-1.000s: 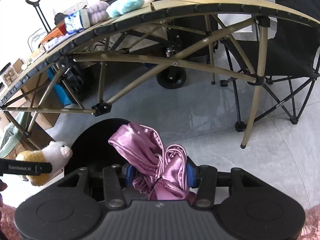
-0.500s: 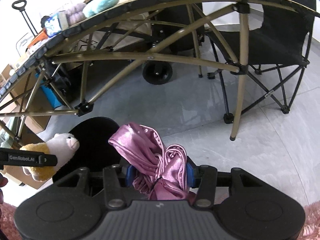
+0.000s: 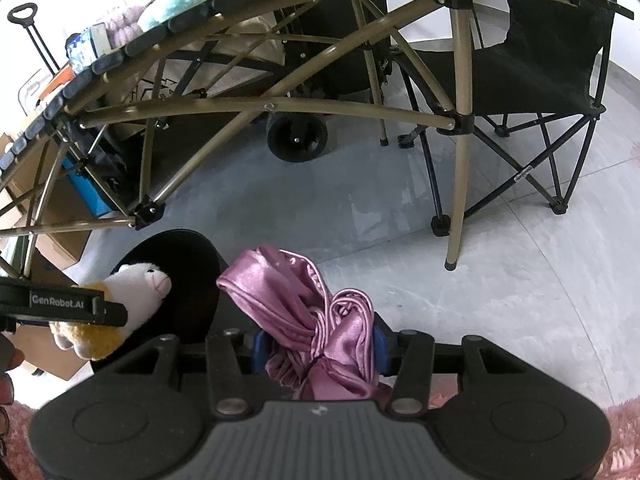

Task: Collect trash
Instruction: 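Carry the plush sheep and pink satin cloth down over the black bin, then open the left tool to drop the plush sheep into the bin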

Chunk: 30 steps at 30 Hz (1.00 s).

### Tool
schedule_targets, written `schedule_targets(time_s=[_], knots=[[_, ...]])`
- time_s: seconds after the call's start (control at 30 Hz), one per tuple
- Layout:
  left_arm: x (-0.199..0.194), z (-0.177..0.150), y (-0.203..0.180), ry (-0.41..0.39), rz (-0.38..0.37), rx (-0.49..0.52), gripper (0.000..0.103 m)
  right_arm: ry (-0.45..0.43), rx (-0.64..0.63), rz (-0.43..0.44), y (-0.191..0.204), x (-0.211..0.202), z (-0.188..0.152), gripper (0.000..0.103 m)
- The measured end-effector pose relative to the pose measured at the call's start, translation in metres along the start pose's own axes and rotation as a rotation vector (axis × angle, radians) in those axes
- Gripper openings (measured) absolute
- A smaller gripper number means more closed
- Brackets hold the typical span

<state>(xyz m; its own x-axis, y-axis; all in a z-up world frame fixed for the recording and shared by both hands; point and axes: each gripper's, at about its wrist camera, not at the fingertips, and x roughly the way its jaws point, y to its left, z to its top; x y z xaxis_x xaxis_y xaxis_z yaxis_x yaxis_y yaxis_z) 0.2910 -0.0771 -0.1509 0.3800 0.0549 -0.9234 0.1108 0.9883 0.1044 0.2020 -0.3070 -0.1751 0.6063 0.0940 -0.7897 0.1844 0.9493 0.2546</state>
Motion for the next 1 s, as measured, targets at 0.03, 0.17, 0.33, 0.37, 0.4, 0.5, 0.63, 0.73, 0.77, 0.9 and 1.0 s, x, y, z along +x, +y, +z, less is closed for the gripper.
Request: schedule_targets(time_s=[0.03, 0.17, 0.33, 0.37, 0.4, 0.5, 0.63, 0.73, 0.77, 0.9, 1.0], knots=[[-0.0015, -0.0001, -0.0013, -0.004, -0.005, 0.002, 0.095, 0.002, -0.002, -0.001, 0.0001, 0.0006, -0.0002, 0.048], [-0.0038, -0.0004, -0.0037, -0.007, -0.019, 0.003, 0.095, 0.011, -0.009, -0.004, 0.0004, 0.0028, -0.0009, 0.048], [-0.0019, 0.0004, -0.0035, -0.002, -0.015, -0.006, 0.096, 0.023, -0.014, -0.005, 0.001, 0.0048, -0.001, 0.048], [-0.002, 0.0004, -0.0038, -0.001, -0.015, -0.006, 0.096, 0.022, -0.013, -0.005, 0.0007, 0.0047, -0.0009, 0.048], [-0.0018, 0.0004, -0.0039, 0.001, -0.013, -0.007, 0.096, 0.019, -0.011, -0.006, 0.0004, 0.0044, -0.0007, 0.048], [-0.0007, 0.0012, -0.0028, 0.005, -0.009, -0.021, 0.098, 0.007, -0.004, -0.006, -0.0003, 0.0033, 0.0002, 0.048], [-0.0019, 0.0016, -0.0015, -0.001, -0.008, -0.035, 0.103, 0.006, 0.0, -0.003, -0.0008, 0.0029, -0.0005, 0.048], [-0.0006, 0.0017, -0.0001, 0.01, -0.007, -0.044, 0.103, 0.007, 0.001, -0.001, -0.0008, 0.0024, -0.0013, 0.048], [0.0001, 0.0019, 0.0006, 0.016, -0.006, -0.048, 0.103, 0.007, 0.001, -0.001, -0.0009, 0.0023, -0.0017, 0.048], [0.0009, 0.0013, 0.0016, 0.029, -0.01, -0.051, 0.103, 0.008, 0.001, 0.0, -0.0008, 0.0024, -0.0015, 0.048], [0.0006, 0.0008, 0.0009, 0.03, -0.011, -0.047, 0.103, 0.008, -0.002, 0.002, -0.0004, 0.0024, -0.0011, 0.048]])
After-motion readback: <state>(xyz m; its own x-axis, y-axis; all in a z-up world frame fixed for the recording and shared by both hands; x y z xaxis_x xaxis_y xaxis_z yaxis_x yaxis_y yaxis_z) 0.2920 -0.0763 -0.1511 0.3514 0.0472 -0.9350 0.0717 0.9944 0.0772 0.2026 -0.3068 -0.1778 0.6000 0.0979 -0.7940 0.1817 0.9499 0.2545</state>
